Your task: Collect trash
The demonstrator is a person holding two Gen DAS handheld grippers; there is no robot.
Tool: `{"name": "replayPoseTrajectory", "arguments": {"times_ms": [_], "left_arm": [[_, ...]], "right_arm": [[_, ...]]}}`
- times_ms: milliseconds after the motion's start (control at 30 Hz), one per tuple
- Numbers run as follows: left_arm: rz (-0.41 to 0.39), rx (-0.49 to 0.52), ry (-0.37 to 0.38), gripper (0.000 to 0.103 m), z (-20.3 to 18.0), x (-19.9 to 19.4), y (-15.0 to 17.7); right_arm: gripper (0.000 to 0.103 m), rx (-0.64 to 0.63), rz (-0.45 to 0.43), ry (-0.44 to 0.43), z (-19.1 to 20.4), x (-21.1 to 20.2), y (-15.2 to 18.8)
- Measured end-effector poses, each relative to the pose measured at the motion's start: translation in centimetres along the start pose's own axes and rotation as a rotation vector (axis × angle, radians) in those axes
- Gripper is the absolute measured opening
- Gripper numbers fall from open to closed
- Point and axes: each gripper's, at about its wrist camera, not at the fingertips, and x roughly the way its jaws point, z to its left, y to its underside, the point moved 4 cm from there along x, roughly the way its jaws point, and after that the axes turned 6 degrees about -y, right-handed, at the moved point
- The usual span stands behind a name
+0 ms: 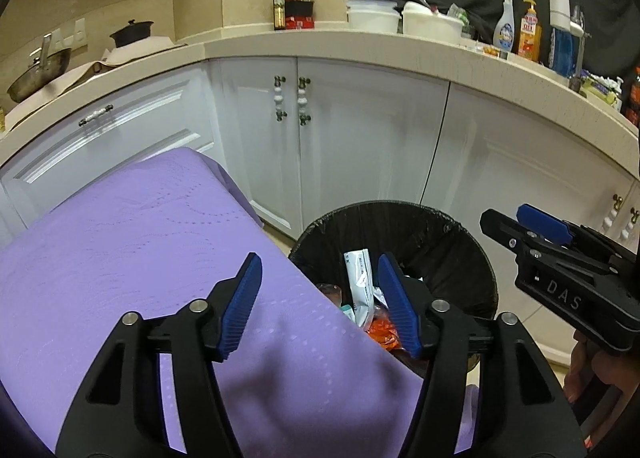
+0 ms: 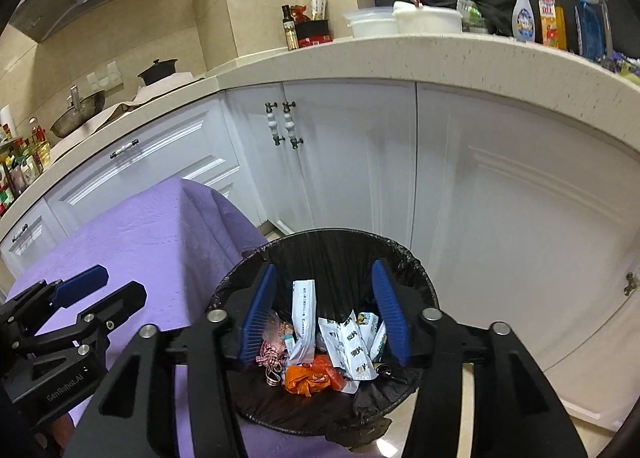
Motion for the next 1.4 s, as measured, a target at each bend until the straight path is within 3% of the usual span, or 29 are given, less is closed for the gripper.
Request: {"name": "replayPoseTrajectory", "arguments": {"times_ms": [800,1400], "left_arm": [[-0.12,-0.068,-0.003,0.075,3.1,-9.1,2.7],[-0.156,-0.049,-0.012,0.076,3.0,-11.0,3.2]], "right_arm": [[0.07,-0.058,-0.09,0.048,3.2,-8.7,2.0],[0.075,-0.079,-0.123,0.06,3.9,-10.6,2.7]]}}
